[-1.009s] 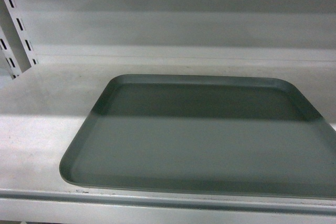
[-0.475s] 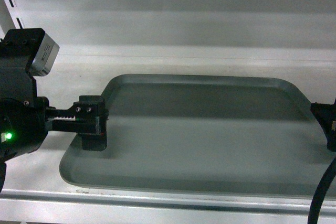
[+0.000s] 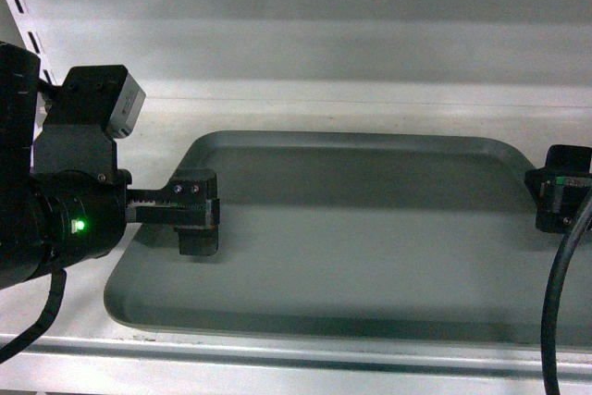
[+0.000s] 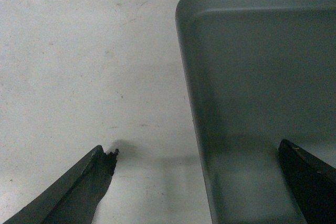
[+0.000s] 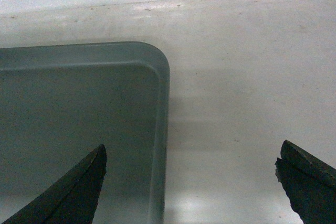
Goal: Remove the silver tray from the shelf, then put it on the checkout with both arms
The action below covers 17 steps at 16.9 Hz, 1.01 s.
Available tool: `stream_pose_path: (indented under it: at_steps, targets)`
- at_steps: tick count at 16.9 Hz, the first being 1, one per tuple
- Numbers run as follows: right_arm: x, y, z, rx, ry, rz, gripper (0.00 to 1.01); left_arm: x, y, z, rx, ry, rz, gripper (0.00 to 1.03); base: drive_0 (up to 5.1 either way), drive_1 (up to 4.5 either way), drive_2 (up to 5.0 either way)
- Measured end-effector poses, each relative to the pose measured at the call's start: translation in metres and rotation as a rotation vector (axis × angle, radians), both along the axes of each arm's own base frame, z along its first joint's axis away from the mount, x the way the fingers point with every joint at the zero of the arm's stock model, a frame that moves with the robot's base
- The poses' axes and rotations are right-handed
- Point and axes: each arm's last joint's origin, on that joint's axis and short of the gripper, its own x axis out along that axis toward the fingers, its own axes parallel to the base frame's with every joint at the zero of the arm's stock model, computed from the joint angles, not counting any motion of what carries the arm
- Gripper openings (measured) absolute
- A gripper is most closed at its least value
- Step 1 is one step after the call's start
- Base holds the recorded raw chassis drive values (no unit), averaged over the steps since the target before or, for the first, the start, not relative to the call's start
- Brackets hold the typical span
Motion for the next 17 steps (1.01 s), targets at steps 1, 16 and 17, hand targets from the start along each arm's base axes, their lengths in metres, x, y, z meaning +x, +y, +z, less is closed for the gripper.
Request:
stream_pose_path:
  at_steps: [1,16,17]
  targets:
    - [0.001,0.0,-0.003,-0.002,0.007,-0.003,0.98,0.0,0.0,-0.001,0.005,-0.005,0.002,0.98,0.0,0.0,0.0]
    - [-0.001,0.01,-0.02,-0.014,0.015,0.01,0.98,0.001,-0.002,-0.004,0.037,-0.037,0.005,0.98,0.0,0.0,0.0]
    - [-0.001,0.01,-0.02,-0.015,0.014,0.01,0.98,0.001,-0.002,-0.004,0.036,-0.037,0.006,0.98,0.0,0.0,0.0]
